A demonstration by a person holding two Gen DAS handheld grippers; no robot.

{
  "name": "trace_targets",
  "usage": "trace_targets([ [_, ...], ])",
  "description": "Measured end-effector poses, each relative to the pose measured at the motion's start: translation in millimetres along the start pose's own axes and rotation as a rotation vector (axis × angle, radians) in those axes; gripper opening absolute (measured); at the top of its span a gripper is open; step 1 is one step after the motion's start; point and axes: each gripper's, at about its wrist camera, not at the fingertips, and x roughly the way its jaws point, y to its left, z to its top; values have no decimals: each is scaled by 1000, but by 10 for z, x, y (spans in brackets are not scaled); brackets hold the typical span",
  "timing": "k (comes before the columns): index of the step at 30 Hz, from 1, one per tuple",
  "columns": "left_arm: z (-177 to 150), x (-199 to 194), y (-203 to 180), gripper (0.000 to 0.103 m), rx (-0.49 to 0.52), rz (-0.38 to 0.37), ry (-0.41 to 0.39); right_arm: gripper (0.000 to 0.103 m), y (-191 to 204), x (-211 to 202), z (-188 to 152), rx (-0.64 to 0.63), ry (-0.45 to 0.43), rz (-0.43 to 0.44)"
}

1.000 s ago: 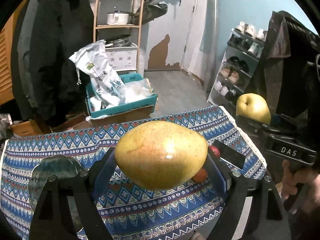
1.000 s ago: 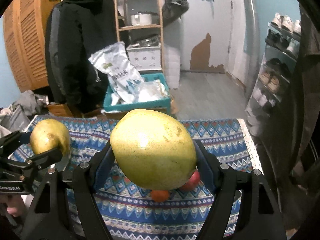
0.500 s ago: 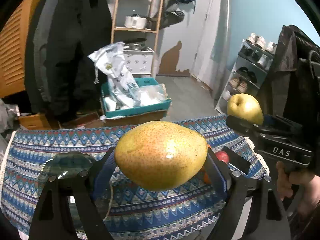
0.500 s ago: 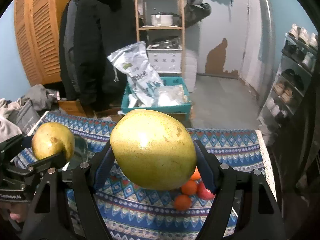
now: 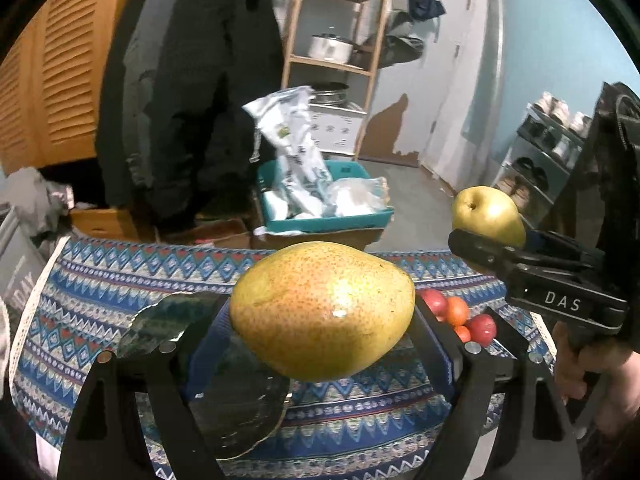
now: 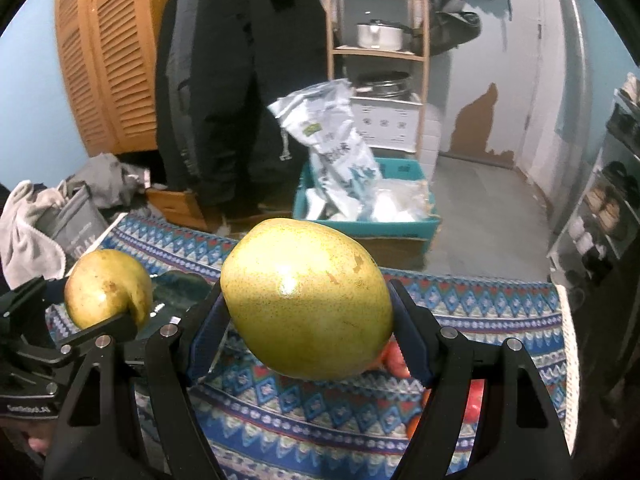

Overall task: Organize fruits
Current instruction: 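Lift and carry both pears toward the dark green glass bowl, then lower both pears into the glass bowl and open both tools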

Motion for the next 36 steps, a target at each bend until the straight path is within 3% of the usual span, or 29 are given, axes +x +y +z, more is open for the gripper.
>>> trace_targets([
  [28, -398, 252, 1215, 86, -174, 182, 103, 75, 1100, 1035, 112, -69, 152, 189],
  [36, -597, 508, 1460, 86, -223, 217, 197, 75, 1266, 1355, -47, -85, 231, 211],
])
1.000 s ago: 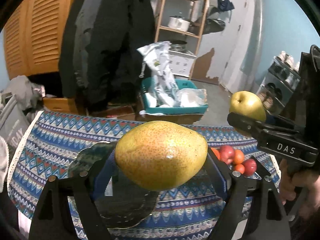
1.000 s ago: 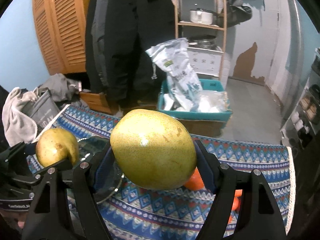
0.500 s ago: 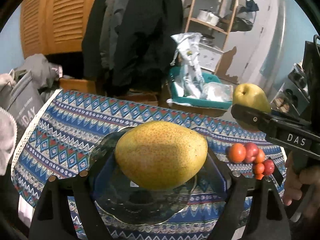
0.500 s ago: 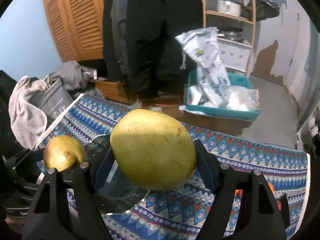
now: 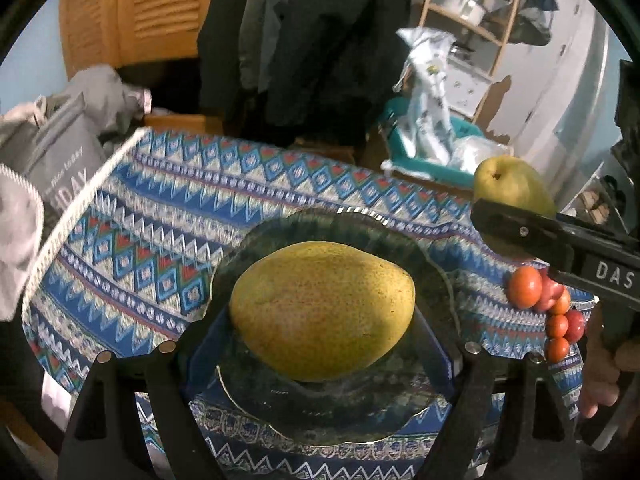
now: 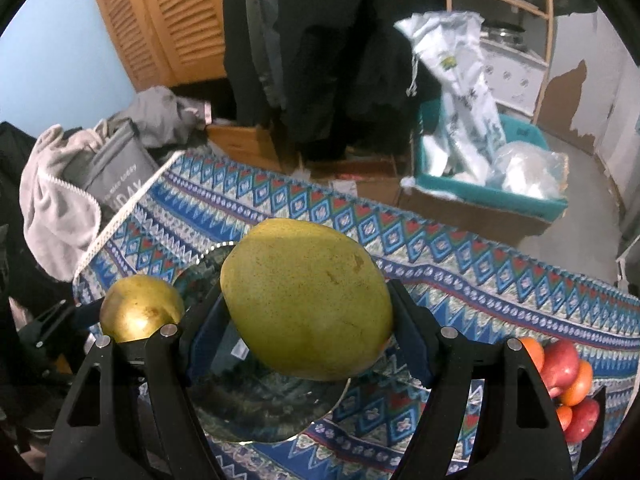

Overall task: Organize fruits
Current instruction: 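Lower both pears into the glass bowl and open both tools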

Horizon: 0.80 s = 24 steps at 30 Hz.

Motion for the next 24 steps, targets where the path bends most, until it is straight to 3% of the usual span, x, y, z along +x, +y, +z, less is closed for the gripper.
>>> trace_targets([
  [13, -192, 471, 81, 86, -32, 37, 139, 76, 24, 612, -305, -3, 160, 26],
  [20, -275, 612, 134, 86, -46, 52, 197, 76, 29, 779, -438, -8, 218, 29],
  [24, -325, 740, 169, 86, -69, 38, 268, 76, 18, 839, -486, -1, 237, 27],
])
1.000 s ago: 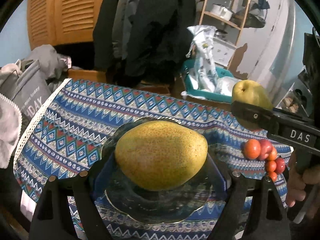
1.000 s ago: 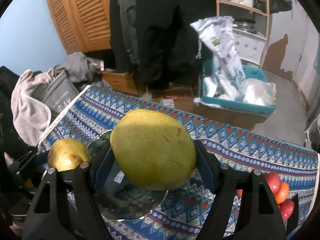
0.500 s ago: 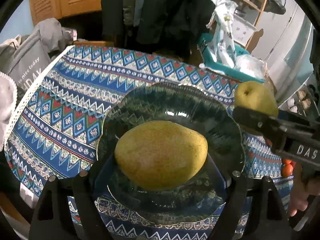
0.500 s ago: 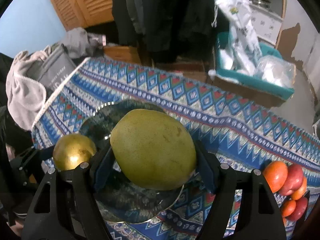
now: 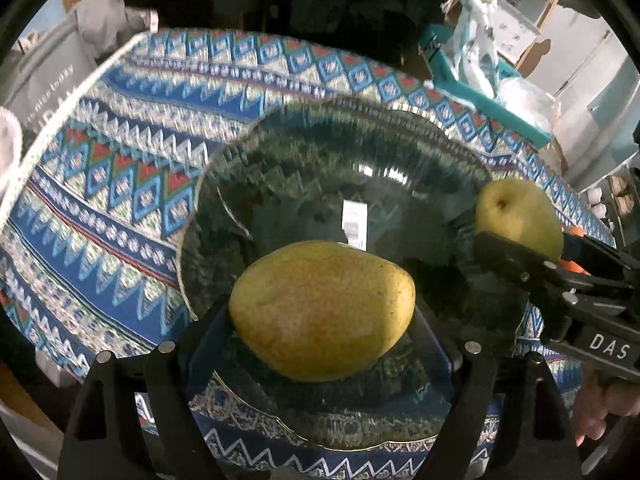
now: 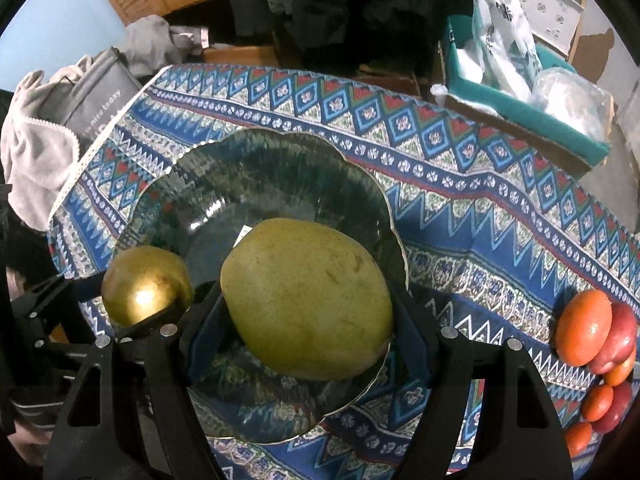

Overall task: Organize fruits
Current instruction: 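Lower both pears into the glass bowl and open both tools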

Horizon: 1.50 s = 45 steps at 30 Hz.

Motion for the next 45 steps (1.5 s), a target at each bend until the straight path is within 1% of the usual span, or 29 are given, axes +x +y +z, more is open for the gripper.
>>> trace_targets([
  [3, -26, 76, -16, 87, 11, -5, 40, 76, -15, 47, -18, 15, 12, 6],
  [5, -51, 104, -42, 87, 26, 2, 52, 76, -41, 71, -25, 25, 21, 9],
  [8, -73, 127, -57, 87, 38, 13, 64, 76, -39, 86, -29, 25, 26, 13],
  [14, -66, 149, -66, 87, 39, 12, 85, 76, -24, 132, -38, 24, 43, 20],
  [17, -78, 138, -89, 87, 56, 20, 81, 76, -37, 90, -16, 39, 23, 34],
  [18, -81, 122, -102, 87, 62, 34, 74, 72, -52, 62, -2, 49, 13, 42],
  [19, -73, 124, -121, 87, 62, 39, 68, 73, -66, 28, 16, 60, 3, 62],
  [27, -39, -87, -125, 88, 48, 50, -8, 73, -106, -153, 79, 71, -44, 39],
  [31, -20, -244, -151, 88, 57, 46, -44, 73, -74, -292, 104, 60, -81, 12],
  [36, 9, -478, -245, 88, 82, 44, -112, 73, -10, -550, 148, 33, -144, -44],
  [42, 30, -752, -351, 88, 93, 5, -175, 73, 14, -854, 158, 21, -212, -97],
  [45, 39, -887, -410, 88, 106, 1, -211, 73, 5, -1017, 151, 19, -248, -116],
])
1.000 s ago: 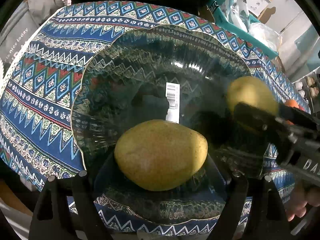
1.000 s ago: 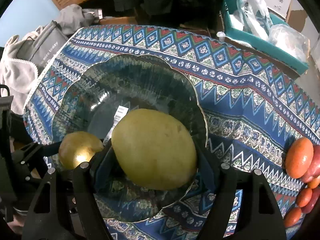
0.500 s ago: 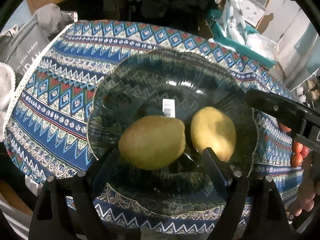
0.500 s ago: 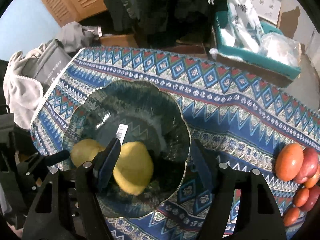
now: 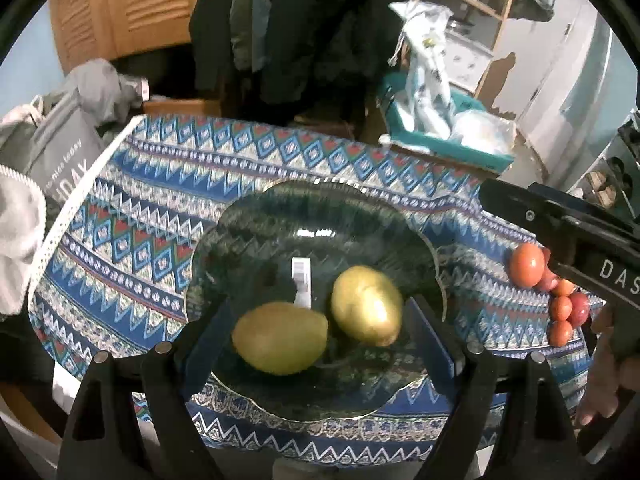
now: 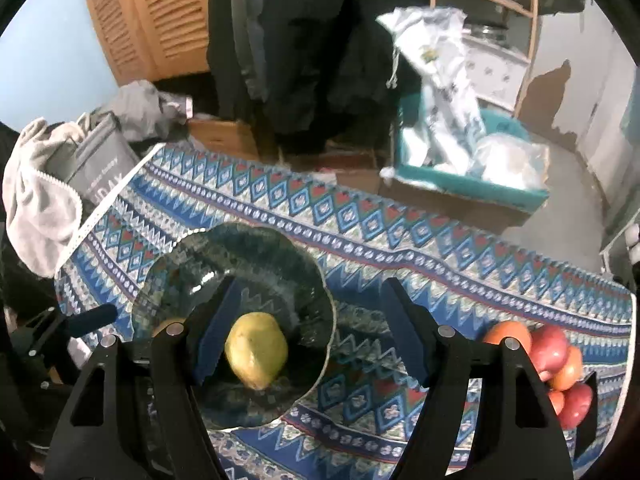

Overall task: Organize fruits
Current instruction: 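Lower both pears into the glass bowl and open both tools, then withdraw both tools from the bowl back toward the fruit pile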

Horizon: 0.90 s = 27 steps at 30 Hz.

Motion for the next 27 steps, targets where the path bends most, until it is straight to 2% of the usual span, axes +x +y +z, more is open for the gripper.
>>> trace_targets([
  [15, 153, -503, -251, 88, 25, -46, -126, 73, -225, -747, 56, 34, -148, -39],
  [27, 248, -767, -486, 88, 56, -80, -197, 73, -518, -1204, -44, 48, -230, -123],
])
